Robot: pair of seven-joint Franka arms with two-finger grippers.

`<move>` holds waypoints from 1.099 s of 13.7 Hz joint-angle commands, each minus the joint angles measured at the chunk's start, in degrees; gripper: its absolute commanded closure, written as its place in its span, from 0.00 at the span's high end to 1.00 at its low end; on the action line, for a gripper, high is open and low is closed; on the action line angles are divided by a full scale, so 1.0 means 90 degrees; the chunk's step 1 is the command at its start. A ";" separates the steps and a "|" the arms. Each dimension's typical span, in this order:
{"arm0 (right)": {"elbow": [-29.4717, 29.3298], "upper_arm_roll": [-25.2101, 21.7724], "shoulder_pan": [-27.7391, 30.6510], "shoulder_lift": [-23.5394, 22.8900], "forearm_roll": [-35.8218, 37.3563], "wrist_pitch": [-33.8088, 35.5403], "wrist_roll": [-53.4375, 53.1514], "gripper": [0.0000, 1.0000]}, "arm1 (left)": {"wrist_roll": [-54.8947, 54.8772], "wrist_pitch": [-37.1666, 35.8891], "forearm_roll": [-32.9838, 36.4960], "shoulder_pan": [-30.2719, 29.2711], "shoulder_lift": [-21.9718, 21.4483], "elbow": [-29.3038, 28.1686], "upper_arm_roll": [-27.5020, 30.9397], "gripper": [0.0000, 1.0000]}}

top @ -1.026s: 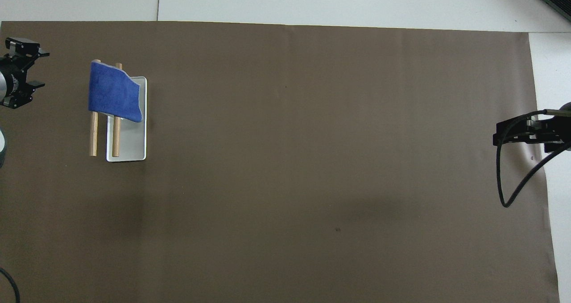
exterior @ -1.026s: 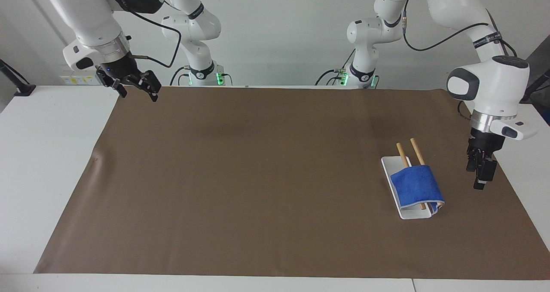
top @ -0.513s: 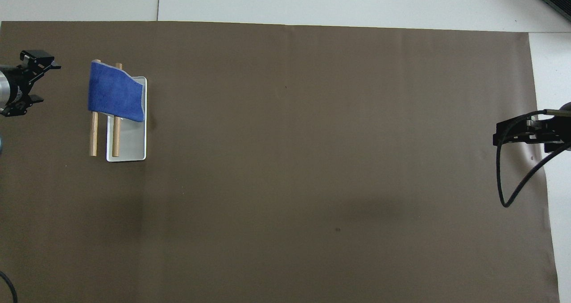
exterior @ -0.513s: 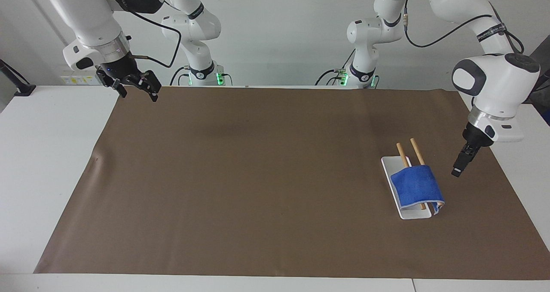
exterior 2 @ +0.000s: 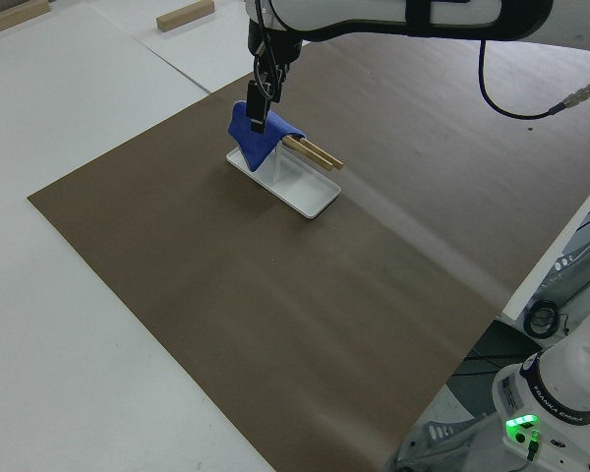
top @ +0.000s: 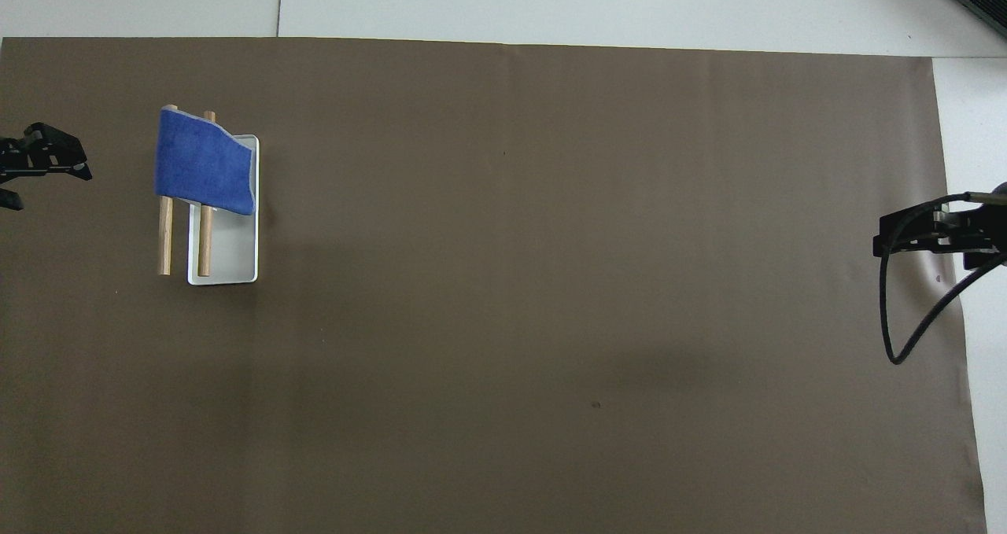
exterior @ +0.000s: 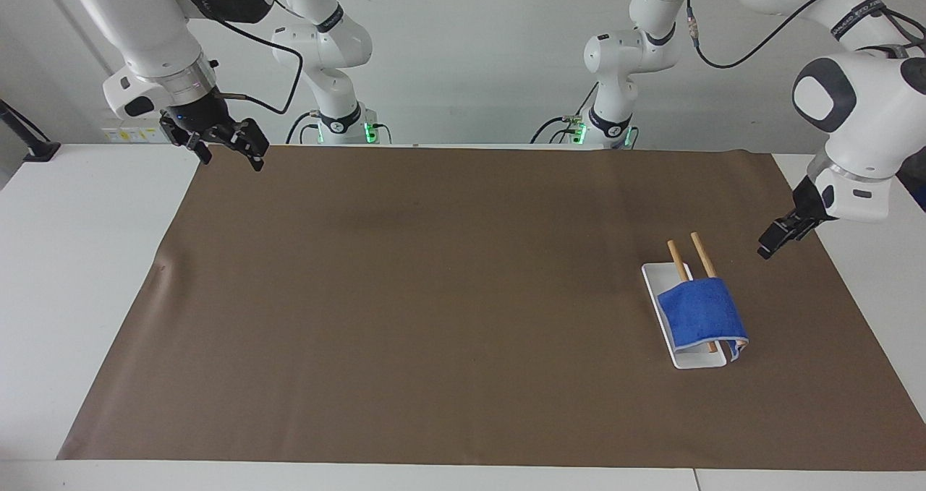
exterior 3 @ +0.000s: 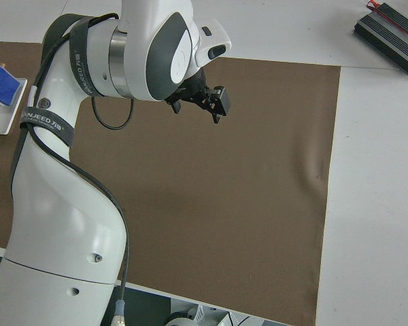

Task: Right arm passes towel to left arm to hang
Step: 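Release the towel and draw the left gripper back from the rack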

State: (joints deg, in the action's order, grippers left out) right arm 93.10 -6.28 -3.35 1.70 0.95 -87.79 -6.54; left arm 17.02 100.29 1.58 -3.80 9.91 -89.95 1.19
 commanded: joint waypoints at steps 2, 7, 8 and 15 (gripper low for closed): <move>0.0085 0.0004 0.0031 0.0104 -0.0106 -0.0079 0.0141 1.00 | -0.0251 -0.1190 0.0118 0.0061 0.0168 0.0853 -0.0249 0.88; 0.0095 0.0385 0.0431 0.0123 -0.0116 -0.0108 0.0131 1.00 | -0.0590 -0.1271 -0.0145 0.0071 -0.0329 0.0835 -0.0396 0.98; 0.0095 0.0365 0.0353 0.0133 -0.0116 -0.0118 0.0092 1.00 | -0.0853 -0.1309 -0.0156 0.0061 -0.0359 0.0776 -0.0396 1.00; 0.0124 0.0238 0.0265 0.0153 -0.0116 -0.0118 0.0101 1.00 | -0.1022 -0.1045 -0.0146 0.0061 -0.0554 0.0502 -0.0377 1.00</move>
State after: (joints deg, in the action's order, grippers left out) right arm 93.05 -3.62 -0.92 1.90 0.96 -88.08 -6.48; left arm 9.13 89.30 0.82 -3.34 6.81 -82.90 -2.67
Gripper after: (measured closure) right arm 0.000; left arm 0.000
